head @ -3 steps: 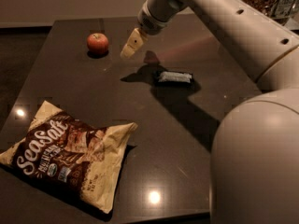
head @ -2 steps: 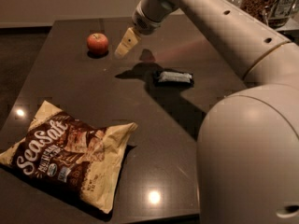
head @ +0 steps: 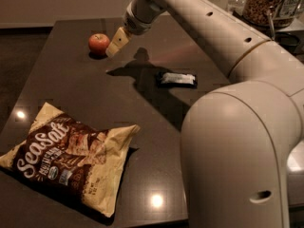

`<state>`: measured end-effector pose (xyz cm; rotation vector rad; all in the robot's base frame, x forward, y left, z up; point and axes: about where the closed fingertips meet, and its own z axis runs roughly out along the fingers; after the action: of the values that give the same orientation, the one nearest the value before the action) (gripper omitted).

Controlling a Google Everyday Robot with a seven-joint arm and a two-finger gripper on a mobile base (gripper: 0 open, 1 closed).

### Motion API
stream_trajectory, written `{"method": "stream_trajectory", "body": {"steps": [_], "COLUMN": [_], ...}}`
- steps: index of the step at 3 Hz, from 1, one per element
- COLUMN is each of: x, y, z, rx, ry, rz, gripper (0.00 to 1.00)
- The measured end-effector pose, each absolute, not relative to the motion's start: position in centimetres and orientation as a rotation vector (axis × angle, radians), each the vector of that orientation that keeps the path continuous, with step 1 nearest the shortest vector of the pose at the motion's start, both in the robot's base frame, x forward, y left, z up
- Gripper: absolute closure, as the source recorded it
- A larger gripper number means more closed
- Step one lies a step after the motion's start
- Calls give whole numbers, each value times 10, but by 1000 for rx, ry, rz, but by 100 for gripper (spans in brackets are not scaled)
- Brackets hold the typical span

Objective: Pick apple

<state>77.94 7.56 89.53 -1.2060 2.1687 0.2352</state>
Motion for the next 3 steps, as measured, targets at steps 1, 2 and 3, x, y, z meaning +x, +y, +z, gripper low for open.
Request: {"method": "stream_trajectory", "body": {"steps": [1, 2, 3], "x": [788, 799, 807], "y": [91, 111, 122], "z": [890, 882, 877], "rx": [-1182, -1185, -1183], "ry": [2162, 2139, 2134], "rz": [247, 232, 232], "gripper": [0, 0, 0]}}
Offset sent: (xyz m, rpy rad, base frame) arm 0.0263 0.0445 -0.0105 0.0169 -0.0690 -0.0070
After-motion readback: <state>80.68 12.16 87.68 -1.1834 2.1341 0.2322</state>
